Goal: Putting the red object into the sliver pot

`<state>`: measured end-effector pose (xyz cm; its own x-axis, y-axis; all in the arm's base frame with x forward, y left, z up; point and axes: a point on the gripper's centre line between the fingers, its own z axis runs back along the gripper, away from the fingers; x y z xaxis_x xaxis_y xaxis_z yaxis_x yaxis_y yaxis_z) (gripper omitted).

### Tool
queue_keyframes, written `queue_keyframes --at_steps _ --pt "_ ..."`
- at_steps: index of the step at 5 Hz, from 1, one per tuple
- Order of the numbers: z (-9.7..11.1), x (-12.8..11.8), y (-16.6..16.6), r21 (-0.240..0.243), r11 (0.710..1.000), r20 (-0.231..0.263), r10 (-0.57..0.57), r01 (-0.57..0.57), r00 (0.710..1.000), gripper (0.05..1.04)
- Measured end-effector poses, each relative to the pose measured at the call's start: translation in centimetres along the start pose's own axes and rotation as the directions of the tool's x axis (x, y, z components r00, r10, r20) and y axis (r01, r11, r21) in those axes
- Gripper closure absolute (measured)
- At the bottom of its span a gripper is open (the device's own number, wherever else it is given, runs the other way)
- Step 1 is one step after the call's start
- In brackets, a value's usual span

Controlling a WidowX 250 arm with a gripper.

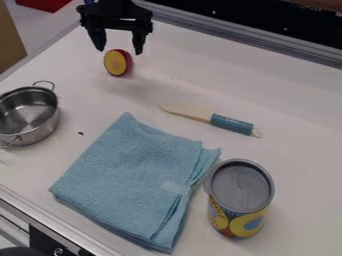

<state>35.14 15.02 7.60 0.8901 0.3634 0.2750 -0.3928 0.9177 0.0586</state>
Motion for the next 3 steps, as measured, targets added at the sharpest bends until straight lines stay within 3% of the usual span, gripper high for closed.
queue_keyframes --at_steps 3 --pt "-2.9 1.1 1.6 -0.088 0.976 -0.079 -0.204 0.197 0.976 0.083"
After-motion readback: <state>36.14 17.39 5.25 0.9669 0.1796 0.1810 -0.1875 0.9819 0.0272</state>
